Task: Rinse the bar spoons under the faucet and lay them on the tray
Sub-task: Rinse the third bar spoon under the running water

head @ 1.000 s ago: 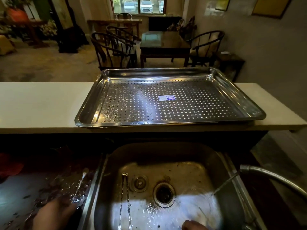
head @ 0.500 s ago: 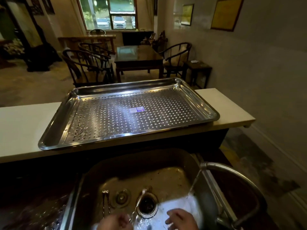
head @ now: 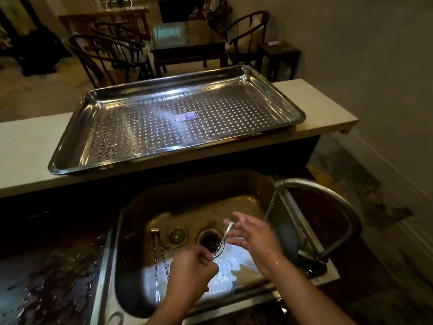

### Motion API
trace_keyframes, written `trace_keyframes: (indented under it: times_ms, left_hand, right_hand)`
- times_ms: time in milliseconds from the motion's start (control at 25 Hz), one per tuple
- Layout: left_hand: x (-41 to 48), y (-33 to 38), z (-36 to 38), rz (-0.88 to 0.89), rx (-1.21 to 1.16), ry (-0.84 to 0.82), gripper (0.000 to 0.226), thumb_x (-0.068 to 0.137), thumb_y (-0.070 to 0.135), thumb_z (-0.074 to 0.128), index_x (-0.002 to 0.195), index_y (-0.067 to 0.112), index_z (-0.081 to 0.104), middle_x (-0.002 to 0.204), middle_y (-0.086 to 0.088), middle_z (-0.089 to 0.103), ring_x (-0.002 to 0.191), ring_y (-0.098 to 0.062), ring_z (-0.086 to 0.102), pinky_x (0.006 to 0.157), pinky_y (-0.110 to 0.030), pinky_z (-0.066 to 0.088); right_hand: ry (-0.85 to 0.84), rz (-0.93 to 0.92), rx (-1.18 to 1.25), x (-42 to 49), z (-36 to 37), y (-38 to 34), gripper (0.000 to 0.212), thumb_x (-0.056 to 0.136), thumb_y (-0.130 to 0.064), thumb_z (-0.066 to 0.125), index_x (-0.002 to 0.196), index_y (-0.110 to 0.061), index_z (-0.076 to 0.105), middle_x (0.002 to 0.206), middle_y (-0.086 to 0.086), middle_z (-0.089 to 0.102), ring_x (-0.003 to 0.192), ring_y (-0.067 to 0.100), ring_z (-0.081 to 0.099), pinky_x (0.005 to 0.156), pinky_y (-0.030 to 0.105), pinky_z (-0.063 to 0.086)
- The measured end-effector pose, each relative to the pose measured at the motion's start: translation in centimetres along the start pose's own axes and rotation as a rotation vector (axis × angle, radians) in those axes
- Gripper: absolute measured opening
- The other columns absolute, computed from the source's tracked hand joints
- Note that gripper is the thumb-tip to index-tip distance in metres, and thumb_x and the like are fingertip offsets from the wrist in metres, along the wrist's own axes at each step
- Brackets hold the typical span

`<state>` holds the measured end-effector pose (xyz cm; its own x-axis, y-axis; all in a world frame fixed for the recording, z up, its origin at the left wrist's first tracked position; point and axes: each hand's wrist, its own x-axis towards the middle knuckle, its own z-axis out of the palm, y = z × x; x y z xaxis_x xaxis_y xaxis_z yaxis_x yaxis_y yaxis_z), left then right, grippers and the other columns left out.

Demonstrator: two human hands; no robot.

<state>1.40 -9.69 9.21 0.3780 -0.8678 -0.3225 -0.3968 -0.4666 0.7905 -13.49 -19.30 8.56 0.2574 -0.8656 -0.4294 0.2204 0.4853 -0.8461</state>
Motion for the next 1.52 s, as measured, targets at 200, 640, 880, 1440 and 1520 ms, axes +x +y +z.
trace_keyframes:
  times_ms: [200,640,880,1440,1520]
  left_hand:
    - [-0.7,-0.7,-0.6,0.007,0.003,0.027,0.016,0.062,0.009,0.065,0.066,0.024,0.065,0.061,0.005,0.062,0.045,-0.017,0.058,0.036,-0.040,0.052]
    - [-1.4,0.6,-1.1,-0.067,-0.226,-0.045,0.017,0.081,0.001,0.061,0.080,0.014,0.072,0.058,-0.003,0.059,0.043,-0.008,0.047,0.037,-0.016,0.035]
    - [-1.2,0.1,-0.6,-0.078,-0.331,-0.064,0.011,0.088,0.011,0.065,0.081,0.011,0.074,0.053,-0.002,0.057,0.042,-0.011,0.042,0.037,-0.016,0.030]
    - [-1.0,-1.6,0.3,0.399,0.272,0.221,0.007,0.082,0.017,0.070,0.082,0.023,0.072,0.076,0.010,0.068,0.071,-0.007,0.059,0.065,-0.024,0.043]
    - [-1.0,-1.4,0.3,0.349,0.179,0.219,0.008,0.082,0.016,0.071,0.078,0.022,0.073,0.069,0.008,0.067,0.065,-0.005,0.059,0.063,-0.027,0.046]
  right_hand:
    - [0.042,0.011,0.022,0.4,1.1,1.0,0.017,0.101,-0.011,0.052,0.107,-0.001,0.064,0.088,0.017,0.077,0.063,0.018,0.068,0.066,0.031,0.062]
    - [0.135,-0.036,0.010,0.0,1.9,1.3,0.012,0.096,-0.008,0.060,0.100,0.001,0.067,0.077,0.014,0.076,0.059,0.016,0.066,0.059,0.025,0.060]
    - [0.030,0.018,-0.010,-0.8,2.1,1.5,0.005,0.092,-0.005,0.065,0.093,-0.002,0.069,0.085,0.017,0.076,0.063,0.014,0.067,0.064,0.027,0.059]
    - [0.133,0.055,0.143,-1.0,2.8,2.1,0.009,0.091,-0.003,0.067,0.097,0.003,0.067,0.082,0.016,0.075,0.059,0.013,0.063,0.059,0.022,0.059]
    - [0.090,0.071,0.154,-1.1,3.0,1.9,0.004,0.089,0.002,0.067,0.091,-0.001,0.068,0.086,0.017,0.076,0.063,0.015,0.063,0.061,0.023,0.058]
